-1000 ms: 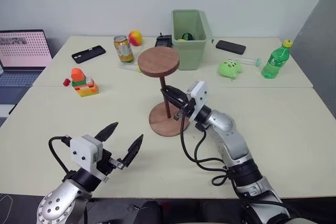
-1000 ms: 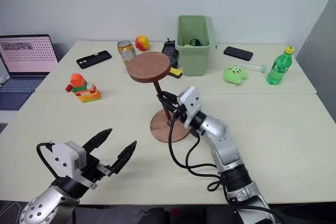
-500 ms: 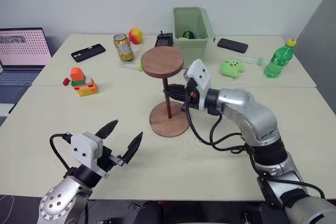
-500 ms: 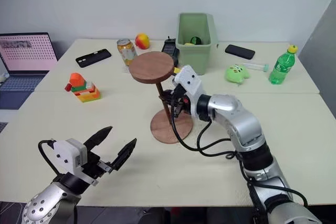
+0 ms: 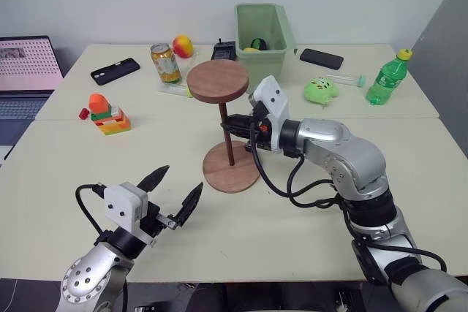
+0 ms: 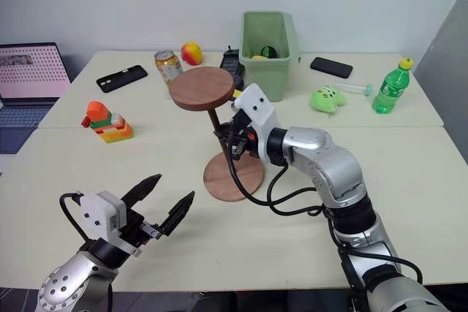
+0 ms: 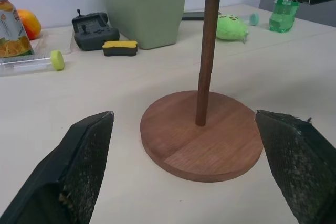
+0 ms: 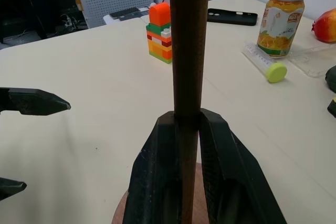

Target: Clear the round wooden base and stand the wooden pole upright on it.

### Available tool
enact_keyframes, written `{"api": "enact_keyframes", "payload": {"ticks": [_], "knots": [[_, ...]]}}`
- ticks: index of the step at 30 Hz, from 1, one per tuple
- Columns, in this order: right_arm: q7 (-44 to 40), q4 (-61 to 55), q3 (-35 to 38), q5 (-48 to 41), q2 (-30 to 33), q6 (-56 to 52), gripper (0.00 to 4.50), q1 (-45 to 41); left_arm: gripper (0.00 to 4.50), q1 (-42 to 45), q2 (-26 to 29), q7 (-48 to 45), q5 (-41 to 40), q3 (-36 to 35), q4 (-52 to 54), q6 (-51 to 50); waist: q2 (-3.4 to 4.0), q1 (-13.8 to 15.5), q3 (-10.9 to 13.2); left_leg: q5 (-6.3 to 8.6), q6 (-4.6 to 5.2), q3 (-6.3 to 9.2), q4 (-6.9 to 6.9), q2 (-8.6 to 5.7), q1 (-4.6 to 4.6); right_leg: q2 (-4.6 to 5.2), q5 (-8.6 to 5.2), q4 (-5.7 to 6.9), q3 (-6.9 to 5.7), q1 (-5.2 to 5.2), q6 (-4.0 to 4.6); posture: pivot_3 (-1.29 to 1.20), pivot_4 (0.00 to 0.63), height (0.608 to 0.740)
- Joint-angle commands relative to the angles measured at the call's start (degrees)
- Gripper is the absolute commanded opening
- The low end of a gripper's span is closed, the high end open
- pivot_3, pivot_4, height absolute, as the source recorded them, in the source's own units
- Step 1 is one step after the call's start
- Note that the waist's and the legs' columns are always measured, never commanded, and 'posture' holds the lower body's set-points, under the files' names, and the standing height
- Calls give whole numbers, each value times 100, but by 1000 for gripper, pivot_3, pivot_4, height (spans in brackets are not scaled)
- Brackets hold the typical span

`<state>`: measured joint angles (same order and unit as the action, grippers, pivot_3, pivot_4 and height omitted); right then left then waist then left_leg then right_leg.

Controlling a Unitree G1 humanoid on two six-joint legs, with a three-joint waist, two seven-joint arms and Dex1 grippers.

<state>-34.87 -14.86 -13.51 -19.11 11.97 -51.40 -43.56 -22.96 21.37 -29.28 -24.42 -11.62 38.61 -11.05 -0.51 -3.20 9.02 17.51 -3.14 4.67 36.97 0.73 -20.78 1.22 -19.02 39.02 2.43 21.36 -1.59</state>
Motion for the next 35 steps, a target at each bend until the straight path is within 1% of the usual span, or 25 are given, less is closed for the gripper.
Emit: {"api": "enact_keyframes", "payload": {"ticks": [1, 2, 3, 4, 5, 6, 10, 11, 14, 17, 18, 21, 25, 26, 27, 29, 30, 31, 33, 35], "knots": [[-17, -9, -92, -89, -72, 69, 166, 155, 4500, 57, 73, 28, -17, -8, 154, 0, 0, -3, 0, 0, 0, 0, 0, 0, 0, 0, 0, 0, 0, 0, 0, 0, 150, 740], [-24, 4, -95, -91, -65, 93, 166, 194, 4500, 71, 84, 21, -27, -14, 148, -7, 0, -3, 0, 0, 0, -1, 0, 0, 0, 0, 0, 0, 1, 0, 0, 0, 150, 740], [-22, 8, -85, -97, -66, 99, 514, 219, 4500, 79, 95, 16, -35, -19, 144, -12, 0, -4, 0, 0, 0, -1, 0, 0, 0, 0, 0, 0, 1, 0, 0, 0, 150, 740], [-46, 3, -62, -141, -72, 83, 514, 241, 4500, 85, 102, 11, -42, -24, 142, -16, 0, -5, 0, 0, 0, -1, 0, 0, 0, 0, 0, 0, 1, 0, 0, 0, 150, 740], [-58, -11, -47, -167, -71, 69, 881, 252, 4500, 88, 107, 9, -47, -27, 144, -20, 0, -6, 0, 0, 0, -1, 0, 0, 0, 0, 0, 0, 1, 0, 0, 0, 150, 740], [-62, -29, -37, -182, -66, 57, 1020, 254, 4500, 87, 111, 8, -48, -27, 149, -24, -3, -4, 3, 0, 0, -1, 0, 0, 0, 0, 0, 0, 1, 0, 0, 0, 150, 740], [-84, -157, 9, -263, -13, -1, 1936, 251, 4500, 68, 126, 3, -62, -27, 189, -47, -6, 11, 28, 0, -1, 0, 3, -3, -13, 2, 0, -1, -1, 7, 0, 0, 150, 740], [-77, -192, 14, -286, 5, -30, 2238, 262, 4500, 67, 126, 3, -66, -29, 192, -50, -6, 12, 28, 0, -1, 0, 2, -3, -13, 3, 0, -5, -2, 7, 0, 0, 150, 740], [-70, -282, -13, -336, 94, -84, 2864, 320, 4500, 71, 128, -1, -69, -28, 187, -47, -7, 12, 30, 0, -1, 0, 1, -2, -15, 3, 0, -8, -2, 8, -1, 0, 150, 740], [-45, -277, -24, -354, 164, -85, 3647, 337, 4500, 114, 133, -11, -68, -29, 140, -36, -7, 13, 30, 0, -1, 2, 0, -1, -15, 3, 0, -6, -4, 8, -1, 0, 150, 740], [-50, -264, -9, -356, 192, -85, 3764, 333, 4500, 145, 139, -16, -73, -33, 116, -39, -7, 13, 30, 0, -1, 2, 1, -2, -15, 3, 0, -5, -4, 8, -1, 0, 150, 740], [-132, -305, 130, -420, 389, -146, 4459, 337, 4500, 303, 231, -77, -207, -141, 28, -134, -7, 22, 30, 0, -1, 1, 2, -2, -15, 3, 0, -5, -4, 7, -1, 0, 150, 740], [-275, -669, 488, -709, 851, -381, 4459, 613, 4500, 769, 734, -306, -726, -471, -233, -658, -12, 68, 35, 0, -1, 5, 2, -2, -16, 2, 0, -4, -9, 7, -1, 0, 150, 740], [-321, -792, 580, -773, 997, -372, 4459, 804, 4500, 901, 989, -432, -831, -522, -310, -880, -12, 90, 34, 0, -1, 6, 2, -2, -16, 2, 0, -4, -10, 7, -1, 0, 150, 740], [-395, -908, 737, -844, 1168, -323, 4459, 1054, 4500, 1066, 1440, -690, -890, -511, -443, -1252, -16, 114, 36, 0, 0, 7, 2, -3, -16, 2, 0, -4, -12, 7, -1, 0, 150, 740], [-562, -987, 952, -932, 1462, -177, 4459, 1371, 4500, 1400, 2064, -954, -981, -569, -760, -1759, -21, 133, 42, 0, 0, 13, 1, -2, -17, -2, -1, -5, -19, 4, -1, 0, 150, 740], [-647, -991, 1019, -961, 1584, -108, 4459, 1462, 4500, 1554, 2241, -977, -1017, -635, -913, -1919, -22, 144, 51, 0, 0, 7, 1, -3, -16, -4, -1, -5, -12, 6, -1, 0, 150, 740], [-657, -938, 1170, -1058, 1636, -137, 4459, 1499, 4500, 1705, 2418, -1124, -910, -702, -1116, -1749, -17, 141, 62, -1, 0, 11, 3, -7, -17, -3, -2, -4, -18, 5, -2, 0, 150, 740], [-867, -876, 1513, -1371, 1793, -139, 4459, 1618, 4500, 2076, 2906, -1546, -915, -788, -1666, -1829, -18, 122, 73, -1, 1, -2, 5, -11, -16, -3, -1, -1, -14, 7, -2, 0, 150, 740], [-1059, -833, 1623, -1522, 1908, -76, 4459, 1694, 4500, 2341, 3212, -1978, -954, -769, -2111, -1847, -24, 111, 77, -1, 1, -6, 4, -8, -14, -8, -1, 0, -17, 9, -2, 0, 150, 740]]}}
